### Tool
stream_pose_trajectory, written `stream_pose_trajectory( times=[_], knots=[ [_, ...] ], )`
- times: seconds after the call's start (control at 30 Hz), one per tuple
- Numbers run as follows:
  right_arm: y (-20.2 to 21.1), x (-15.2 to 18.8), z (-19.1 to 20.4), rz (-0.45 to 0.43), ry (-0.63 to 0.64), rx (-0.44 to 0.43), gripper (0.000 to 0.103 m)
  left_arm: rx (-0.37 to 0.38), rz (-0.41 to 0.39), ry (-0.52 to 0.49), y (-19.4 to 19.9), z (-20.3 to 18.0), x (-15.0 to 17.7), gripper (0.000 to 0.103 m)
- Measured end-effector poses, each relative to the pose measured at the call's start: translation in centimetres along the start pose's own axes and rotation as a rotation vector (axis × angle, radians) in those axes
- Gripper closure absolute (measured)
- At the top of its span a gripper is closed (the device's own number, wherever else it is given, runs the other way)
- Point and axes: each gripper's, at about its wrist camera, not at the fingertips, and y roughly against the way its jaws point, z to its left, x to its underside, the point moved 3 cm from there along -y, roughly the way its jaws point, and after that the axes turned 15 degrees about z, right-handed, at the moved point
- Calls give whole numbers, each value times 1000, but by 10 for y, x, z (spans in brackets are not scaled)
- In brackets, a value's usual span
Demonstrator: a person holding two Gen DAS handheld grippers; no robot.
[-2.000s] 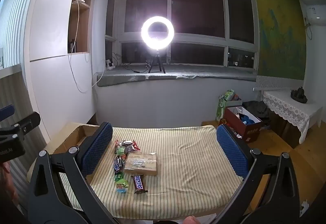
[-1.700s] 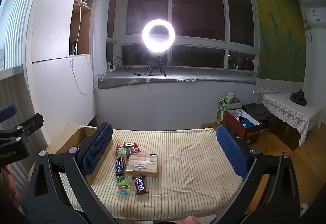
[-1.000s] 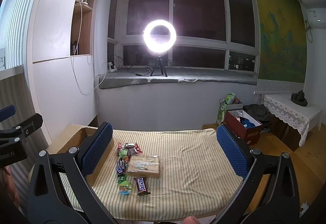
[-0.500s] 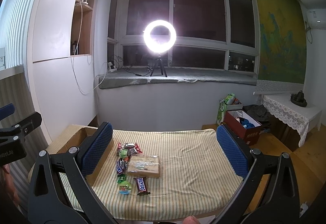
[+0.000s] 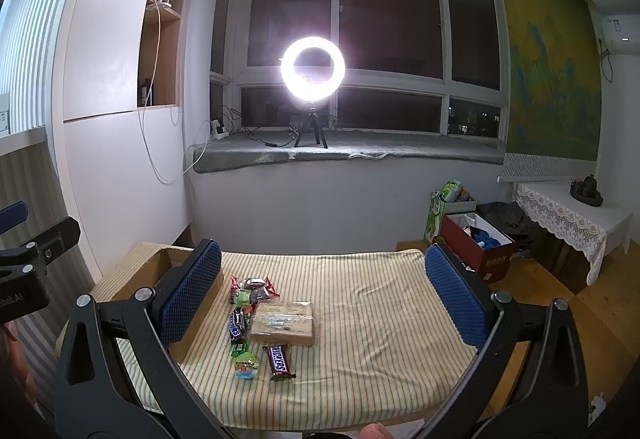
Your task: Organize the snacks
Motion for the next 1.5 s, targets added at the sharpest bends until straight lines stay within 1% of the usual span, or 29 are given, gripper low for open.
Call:
stream_pose_trajectory(
  times=[0.43,0.73,1.5],
  knots=[
    [-6,3,1,7,-3,1,0,-6,3,7,-4,-1,-2,1],
    [-7,3,1,13,-1,3,0,6,5,8,-7,1,-1,1],
    [-7,3,1,9,-1,2,0,8,1,14,-2,3,1,1]
  ],
)
